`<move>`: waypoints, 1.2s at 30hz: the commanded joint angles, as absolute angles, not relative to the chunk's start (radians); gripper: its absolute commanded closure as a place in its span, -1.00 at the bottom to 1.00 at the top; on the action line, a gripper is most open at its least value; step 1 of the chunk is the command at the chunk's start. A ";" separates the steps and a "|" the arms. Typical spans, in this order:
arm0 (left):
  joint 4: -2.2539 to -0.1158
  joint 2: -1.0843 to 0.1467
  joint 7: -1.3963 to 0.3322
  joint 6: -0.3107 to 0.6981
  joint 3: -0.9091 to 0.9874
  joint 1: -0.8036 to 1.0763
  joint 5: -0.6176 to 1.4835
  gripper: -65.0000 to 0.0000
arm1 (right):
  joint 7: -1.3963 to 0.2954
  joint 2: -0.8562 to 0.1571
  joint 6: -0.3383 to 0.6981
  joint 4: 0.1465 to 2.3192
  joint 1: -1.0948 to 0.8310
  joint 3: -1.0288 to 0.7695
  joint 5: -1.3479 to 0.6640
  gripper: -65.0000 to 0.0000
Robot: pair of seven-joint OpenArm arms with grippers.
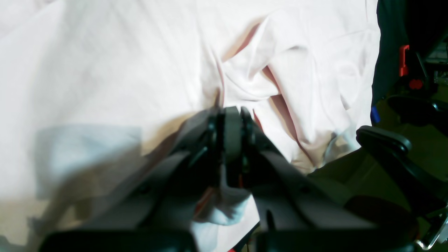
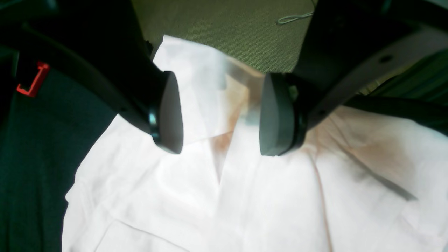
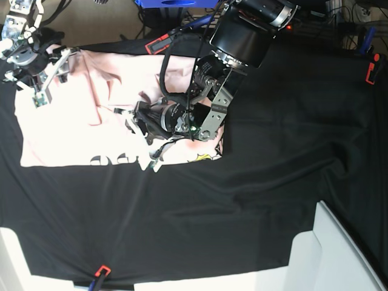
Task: Fold the T-shirt properly
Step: 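Fold the grasped end with the left gripper over toward the right gripper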
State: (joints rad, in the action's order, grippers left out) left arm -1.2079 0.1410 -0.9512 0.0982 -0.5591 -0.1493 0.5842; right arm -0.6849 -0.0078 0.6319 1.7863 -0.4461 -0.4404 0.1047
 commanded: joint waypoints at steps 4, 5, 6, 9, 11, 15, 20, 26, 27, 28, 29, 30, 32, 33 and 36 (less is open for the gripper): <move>-1.222 0.157 -0.935 0.104 -0.564 -0.170 0.604 1.00 | -0.670 -0.013 0.631 1.801 -0.443 -0.443 0.099 -0.02; -1.222 0.157 -0.935 0.105 -0.564 -0.170 0.604 1.00 | -0.670 -0.013 0.631 1.801 -0.443 -0.443 0.099 -0.02; -1.222 0.157 -0.935 0.105 -0.564 -0.170 0.605 1.00 | -0.670 -0.013 0.631 1.801 -0.443 -0.443 0.099 -0.02; -1.225 0.157 -0.940 0.110 -0.564 -0.171 0.608 0.90 | -0.670 -0.013 0.631 1.801 -0.443 -0.443 0.099 -0.02; -1.231 0.157 -0.941 0.111 -0.588 -0.173 0.610 0.60 | -0.670 -0.013 0.631 1.801 -0.443 -0.443 0.099 -0.02; -1.231 0.157 -0.940 0.111 -0.725 -0.213 0.610 0.02 | -0.670 -0.013 0.631 1.801 -0.443 -0.443 0.099 -0.02; -1.297 0.157 -0.935 0.110 -0.746 -0.214 0.610 -0.03 | -0.670 -0.013 0.631 1.799 -0.443 -0.443 0.099 -0.02; -1.412 0.094 -0.940 0.105 -0.625 -0.209 0.604 0.05 | -0.670 -0.013 0.631 1.799 -0.443 -0.443 0.101 -0.02; -1.432 0.064 -0.940 0.105 -0.610 -0.200 0.604 0.20 | -0.670 -0.015 0.631 1.799 -0.443 -0.444 0.101 -0.02; -1.449 0.027 -0.940 0.104 -0.593 -0.180 0.604 0.43 | -0.670 -0.016 0.631 1.799 -0.437 -0.449 0.101 -0.02; -1.460 -0.005 -0.940 0.104 -0.572 -0.168 0.604 0.64 | -0.670 -0.016 0.631 1.799 -0.427 -0.452 0.101 -0.02; -1.468 -0.039 -0.940 0.104 -0.544 -0.157 0.604 0.84 | -0.670 -0.019 0.631 1.799 -0.417 -0.453 0.104 -0.02; -1.474 -0.104 -0.940 0.104 -0.473 -0.117 0.604 0.96 | -0.670 -0.021 0.631 1.799 -0.401 -0.455 0.105 -0.03; -1.472 -0.137 -0.940 0.104 -0.426 -0.097 0.604 0.95 | -0.671 -0.021 0.631 1.799 -0.392 -0.463 0.105 -0.03; -1.471 -0.214 -0.940 0.104 -0.286 -0.031 0.604 0.96 | -0.674 -0.021 0.631 1.797 -0.346 -0.478 0.105 -0.04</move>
